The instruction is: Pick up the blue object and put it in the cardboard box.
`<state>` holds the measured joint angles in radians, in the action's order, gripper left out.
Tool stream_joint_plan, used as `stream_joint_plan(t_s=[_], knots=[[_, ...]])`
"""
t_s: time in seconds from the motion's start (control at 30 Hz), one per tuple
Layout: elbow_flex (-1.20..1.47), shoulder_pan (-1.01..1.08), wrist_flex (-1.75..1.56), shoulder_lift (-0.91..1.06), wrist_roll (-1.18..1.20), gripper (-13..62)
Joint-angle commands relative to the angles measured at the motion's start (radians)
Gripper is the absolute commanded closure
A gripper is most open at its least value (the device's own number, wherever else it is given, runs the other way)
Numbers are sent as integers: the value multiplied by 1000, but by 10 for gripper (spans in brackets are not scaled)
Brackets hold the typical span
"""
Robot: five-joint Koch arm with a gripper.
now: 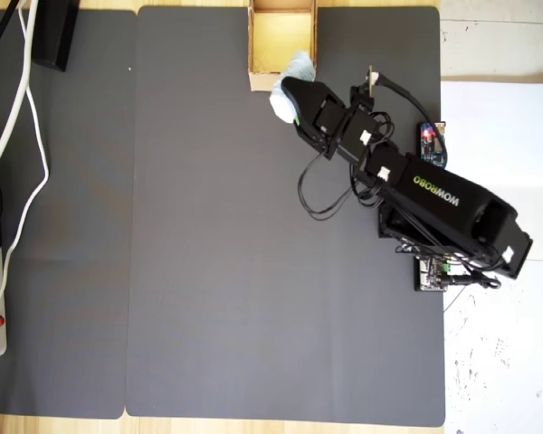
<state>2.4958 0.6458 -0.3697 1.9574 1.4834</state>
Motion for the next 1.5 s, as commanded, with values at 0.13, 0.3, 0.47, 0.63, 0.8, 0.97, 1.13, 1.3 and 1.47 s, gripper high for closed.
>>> stream_joint_plan(t_s=[0.13,0.3,0.47,0.63,0.8,0.97,1.13,1.3,1.47], knots=[[-230,89,5,-143,-9,582],[-377,189,64,-282,-20,577],[-443,219,161,-328,-17,467],[-499,216,367,-333,21,204],[-497,218,380,-327,26,171],[-479,210,382,-276,28,170],[-370,129,362,-158,34,170],[-166,-9,337,51,63,169],[51,-218,337,256,75,166]])
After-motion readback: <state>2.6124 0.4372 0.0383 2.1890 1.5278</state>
